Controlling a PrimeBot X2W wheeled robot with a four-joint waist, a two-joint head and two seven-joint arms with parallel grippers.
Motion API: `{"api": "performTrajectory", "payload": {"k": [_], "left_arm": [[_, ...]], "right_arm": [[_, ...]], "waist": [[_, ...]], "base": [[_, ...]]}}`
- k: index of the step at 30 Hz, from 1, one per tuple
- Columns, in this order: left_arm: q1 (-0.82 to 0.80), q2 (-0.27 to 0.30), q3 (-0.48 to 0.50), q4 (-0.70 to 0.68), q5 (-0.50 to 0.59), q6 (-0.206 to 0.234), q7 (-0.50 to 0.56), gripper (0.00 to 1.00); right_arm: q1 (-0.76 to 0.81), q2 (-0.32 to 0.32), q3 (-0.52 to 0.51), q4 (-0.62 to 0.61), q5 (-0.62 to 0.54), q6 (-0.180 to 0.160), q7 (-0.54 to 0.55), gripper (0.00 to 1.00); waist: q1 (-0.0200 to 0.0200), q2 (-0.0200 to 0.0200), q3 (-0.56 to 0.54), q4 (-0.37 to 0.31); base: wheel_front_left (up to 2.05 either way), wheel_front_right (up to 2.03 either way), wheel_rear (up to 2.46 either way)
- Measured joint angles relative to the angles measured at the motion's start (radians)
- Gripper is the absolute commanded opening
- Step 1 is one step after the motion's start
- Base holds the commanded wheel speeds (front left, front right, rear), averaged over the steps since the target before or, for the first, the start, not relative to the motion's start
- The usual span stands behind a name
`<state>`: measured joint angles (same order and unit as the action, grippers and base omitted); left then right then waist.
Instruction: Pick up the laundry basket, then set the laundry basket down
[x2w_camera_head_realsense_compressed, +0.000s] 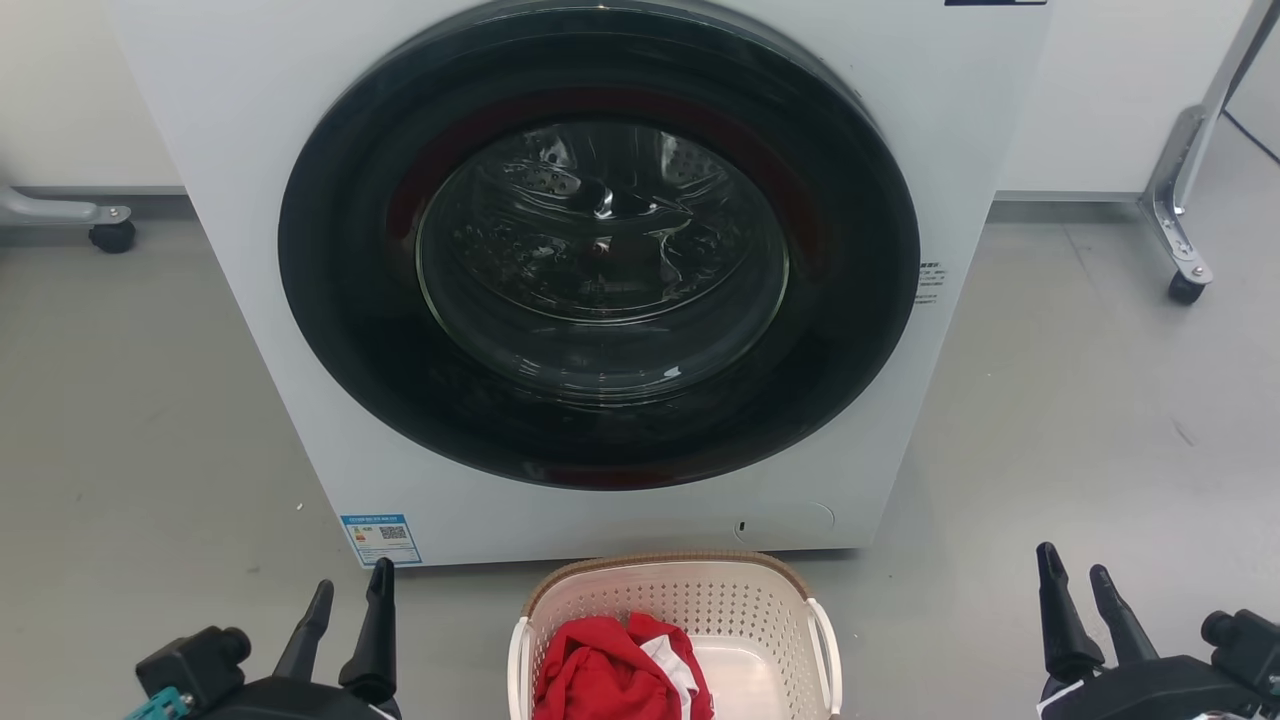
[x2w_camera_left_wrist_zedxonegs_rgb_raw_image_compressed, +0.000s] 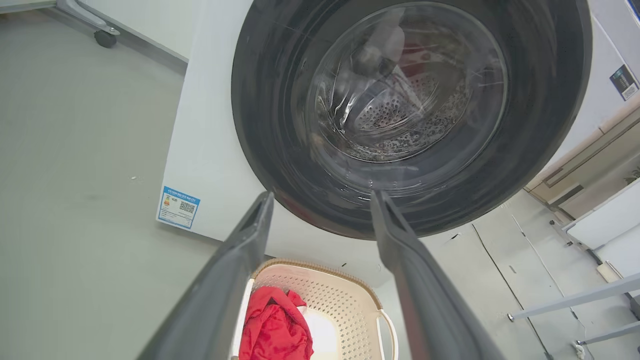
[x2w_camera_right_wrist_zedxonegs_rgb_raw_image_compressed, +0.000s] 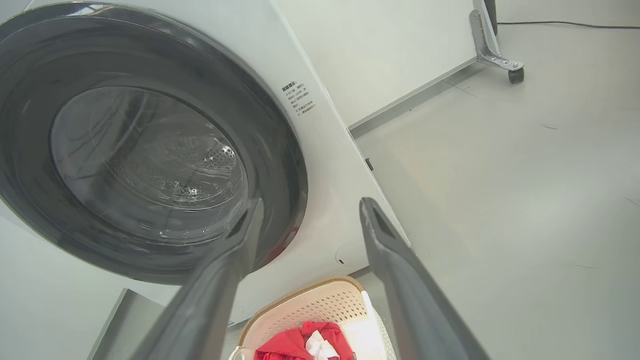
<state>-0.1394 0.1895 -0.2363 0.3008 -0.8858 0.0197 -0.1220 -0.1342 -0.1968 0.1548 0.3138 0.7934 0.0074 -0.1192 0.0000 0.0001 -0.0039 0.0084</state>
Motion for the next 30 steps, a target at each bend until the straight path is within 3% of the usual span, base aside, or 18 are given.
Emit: {"api": "performTrajectory", "payload": {"k": [30], "left_arm": [[-0.001,0.032,-0.095,0.012,0.424,0.09,-0.111,1.0]], "right_arm": [[-0.022,-0.049,0.125,0.066,-0.395,-0.079,-0.112,1.0]], "waist": [[0.0,0.0,-0.007,0.005]], "base": [[0.0,0.0,0.0]]}}
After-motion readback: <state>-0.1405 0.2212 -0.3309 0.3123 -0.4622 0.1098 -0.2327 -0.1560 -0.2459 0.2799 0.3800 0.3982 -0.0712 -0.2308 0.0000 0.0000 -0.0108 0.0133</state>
